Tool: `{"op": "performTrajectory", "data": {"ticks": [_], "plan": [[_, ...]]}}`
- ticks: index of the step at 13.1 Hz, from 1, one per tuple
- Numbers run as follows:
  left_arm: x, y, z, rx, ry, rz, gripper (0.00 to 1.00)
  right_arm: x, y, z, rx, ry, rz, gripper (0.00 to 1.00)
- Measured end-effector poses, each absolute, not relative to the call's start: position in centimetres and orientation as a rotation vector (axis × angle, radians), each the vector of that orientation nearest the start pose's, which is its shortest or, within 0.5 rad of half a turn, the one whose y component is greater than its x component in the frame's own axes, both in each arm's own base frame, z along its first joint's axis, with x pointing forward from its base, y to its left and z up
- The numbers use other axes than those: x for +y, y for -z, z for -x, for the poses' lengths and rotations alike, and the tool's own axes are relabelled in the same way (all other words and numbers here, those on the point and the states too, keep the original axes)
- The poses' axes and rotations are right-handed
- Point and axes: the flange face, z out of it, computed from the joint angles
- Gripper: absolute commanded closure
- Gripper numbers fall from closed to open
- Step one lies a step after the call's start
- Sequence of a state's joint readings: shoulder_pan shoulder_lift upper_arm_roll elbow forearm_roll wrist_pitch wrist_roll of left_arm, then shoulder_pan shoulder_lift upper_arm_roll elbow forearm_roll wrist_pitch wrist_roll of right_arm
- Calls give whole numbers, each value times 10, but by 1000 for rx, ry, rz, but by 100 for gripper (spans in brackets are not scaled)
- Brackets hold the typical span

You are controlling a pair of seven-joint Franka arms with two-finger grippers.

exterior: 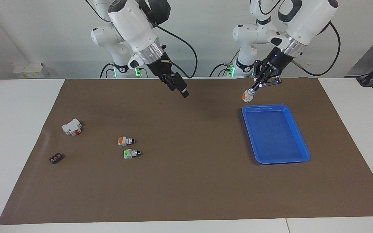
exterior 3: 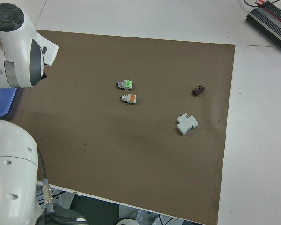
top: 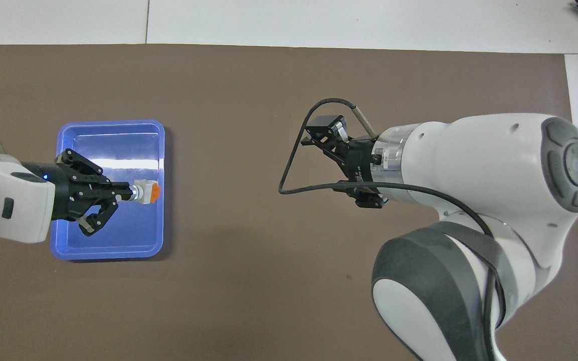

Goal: Turn and place switch with both arms
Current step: 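Open the right gripper and withdraw it while the left gripper holds switch, then turn the switch and lower it into the tray with the left gripper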

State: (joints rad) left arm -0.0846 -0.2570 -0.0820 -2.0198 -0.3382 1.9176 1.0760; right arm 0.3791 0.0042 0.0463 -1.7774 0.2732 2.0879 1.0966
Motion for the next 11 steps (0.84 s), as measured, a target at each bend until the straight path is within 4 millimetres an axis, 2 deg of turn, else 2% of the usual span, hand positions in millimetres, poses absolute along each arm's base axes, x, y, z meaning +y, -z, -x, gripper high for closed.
{"op": "performTrajectory", "data": {"ticks": [2,3,8,9,10,11], "plan": [[-98,-565,-492,1792,343,2712,100,214,-572,-535,868,114,2797,0],[-93,-556,-496,1789,281,2678,100,184,-575,-535,776,111,2887,0],[-81,-499,-520,1804,23,2589,100,-11,-594,-551,411,189,3070,0],[-78,-484,-525,1803,-18,2599,100,-34,-602,-548,340,176,3108,0],[-71,-469,-530,1792,-45,2618,100,-43,-612,-545,318,142,3117,0],[-65,-456,-535,1780,-66,2636,100,-41,-626,-542,332,119,3116,0]]}}
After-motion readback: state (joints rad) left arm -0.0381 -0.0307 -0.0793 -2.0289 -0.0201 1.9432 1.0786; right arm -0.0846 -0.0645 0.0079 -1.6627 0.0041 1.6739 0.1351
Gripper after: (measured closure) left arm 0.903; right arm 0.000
